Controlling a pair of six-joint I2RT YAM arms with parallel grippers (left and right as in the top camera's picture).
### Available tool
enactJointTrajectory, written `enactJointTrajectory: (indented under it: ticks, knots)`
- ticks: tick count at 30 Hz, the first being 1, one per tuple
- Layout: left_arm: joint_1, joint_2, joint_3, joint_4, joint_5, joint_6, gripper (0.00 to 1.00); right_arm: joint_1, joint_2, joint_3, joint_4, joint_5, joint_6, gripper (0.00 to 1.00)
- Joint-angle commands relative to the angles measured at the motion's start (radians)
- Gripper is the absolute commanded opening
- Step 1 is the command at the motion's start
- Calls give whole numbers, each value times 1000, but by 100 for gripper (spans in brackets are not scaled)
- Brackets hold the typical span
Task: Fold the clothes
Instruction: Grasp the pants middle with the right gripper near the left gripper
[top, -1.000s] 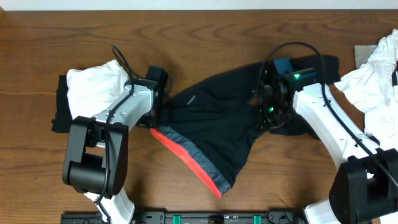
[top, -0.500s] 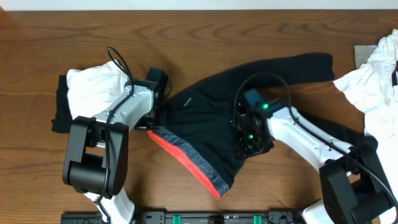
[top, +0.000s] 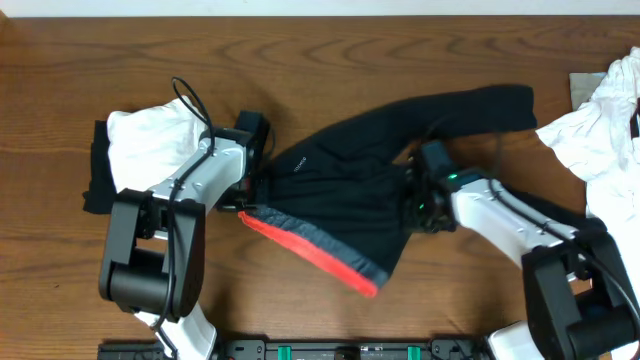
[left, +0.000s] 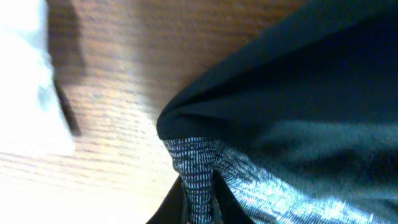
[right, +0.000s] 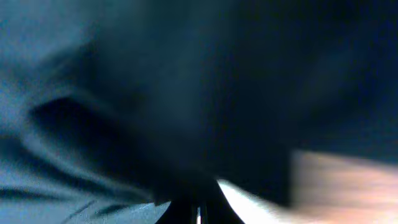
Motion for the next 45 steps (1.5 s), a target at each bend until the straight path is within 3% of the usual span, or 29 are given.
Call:
enactJointTrajectory:
  ticks: [1, 4, 7, 9, 14, 18, 21, 27, 35, 40, 45]
  knots:
    - [2, -81, -13, 0, 23, -5, 9, -121, 7, 27, 50, 114, -29, 1]
    - [3, -120, -13, 5, 23, -6, 8, -188, 7, 74, 84, -54, -154, 6]
    - [3, -144, -13, 5, 55, -5, 7, -210, 7, 138, -19, -257, -243, 34]
    - [3, -148, -13, 8, 93, -5, 7, -202, 7, 176, -147, -312, -280, 40]
    - [1, -148, -13, 40, 146, -5, 7, -117, 5, 192, -357, -389, -406, 49]
    - [1, -148, -13, 68, 146, -5, 7, 12, 6, 189, -455, -377, -422, 51]
    - [1, -148, -13, 70, 146, -5, 7, 103, 6, 177, -460, -354, -323, 56]
    - [1, -148, -13, 68, 146, -5, 7, 217, 6, 107, -432, -198, 45, 69]
    - [1, -148, -13, 69, 146, -5, 7, 291, 6, 24, -317, -329, 124, 71]
    - [1, -148, -13, 68, 146, -5, 7, 306, 6, 24, -261, -256, 241, 56]
    - [1, -148, -13, 68, 146, -5, 7, 303, 6, 24, -231, -203, 304, 62]
